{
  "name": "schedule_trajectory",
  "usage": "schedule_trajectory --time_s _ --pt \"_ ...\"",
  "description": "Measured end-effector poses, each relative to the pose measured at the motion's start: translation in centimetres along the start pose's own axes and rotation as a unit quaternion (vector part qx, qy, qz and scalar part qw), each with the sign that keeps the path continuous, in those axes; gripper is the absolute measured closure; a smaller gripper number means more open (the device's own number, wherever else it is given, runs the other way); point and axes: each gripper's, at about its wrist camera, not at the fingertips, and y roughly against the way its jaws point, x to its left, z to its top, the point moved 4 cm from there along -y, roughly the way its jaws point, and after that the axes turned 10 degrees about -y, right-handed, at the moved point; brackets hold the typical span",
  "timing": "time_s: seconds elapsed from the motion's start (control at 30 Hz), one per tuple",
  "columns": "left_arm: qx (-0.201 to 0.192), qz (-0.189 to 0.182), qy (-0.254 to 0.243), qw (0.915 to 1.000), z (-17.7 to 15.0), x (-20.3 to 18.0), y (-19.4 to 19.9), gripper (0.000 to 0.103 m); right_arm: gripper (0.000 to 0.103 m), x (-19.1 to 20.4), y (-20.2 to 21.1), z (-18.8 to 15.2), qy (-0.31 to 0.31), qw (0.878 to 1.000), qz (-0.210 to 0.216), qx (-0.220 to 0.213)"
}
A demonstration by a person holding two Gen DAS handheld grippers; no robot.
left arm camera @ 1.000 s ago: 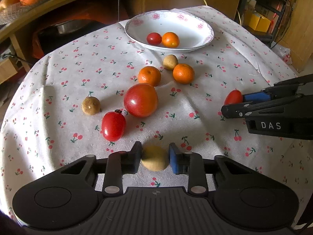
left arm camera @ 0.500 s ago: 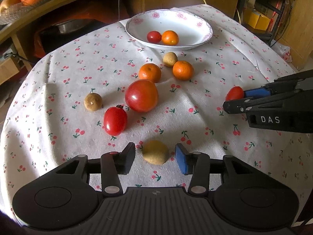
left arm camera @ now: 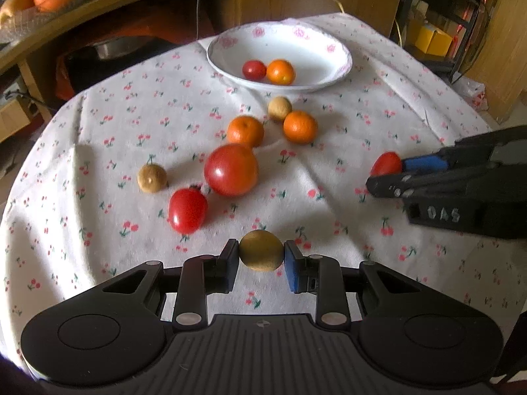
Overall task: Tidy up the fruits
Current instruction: 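Carry the potato in the left tool while the right tool carries the red tomato toward the bowl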
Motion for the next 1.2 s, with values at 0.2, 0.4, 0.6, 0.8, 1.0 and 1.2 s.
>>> schedule_trajectory --time_s 0.2,0.4,0.6,0.8,1.0,1.2 --pt "-0.009 0.008 0.002 0.9999 1.0 0.2 -0.2 0.066 0.073 0.6 0.2 0.2 0.008 1.0 0.004 -0.005" --pt "-0.011 0.013 0.002 0.9999 1.6 0.3 -0.5 0.066 0.073 0.9 0.7 0.3 0.012 1.0 0.012 -0.008" --pt "-0.018 0.01 -0.001 0.9998 2.2 0.1 -0.4 0.066 0.073 1.3 1.4 0.4 0.015 1.0 0.02 -0.015" --pt "-0.027 0.009 -0.005 0.9996 2.8 -0.1 -0.3 0.066 0.073 1.5 1.7 0.7 0.012 0.999 0.024 -0.02" --pt "-0.033 0.01 -0.01 0.9994 3.5 -0.5 -0.1 0.066 0.073 1.6 2.0 0.9 0.012 0.999 0.028 -0.026" --pt "-0.038 0.014 -0.014 0.9991 4.3 -0.4 -0.1 0.066 0.073 1.5 2.2 1.4 0.009 0.999 0.024 -0.033"
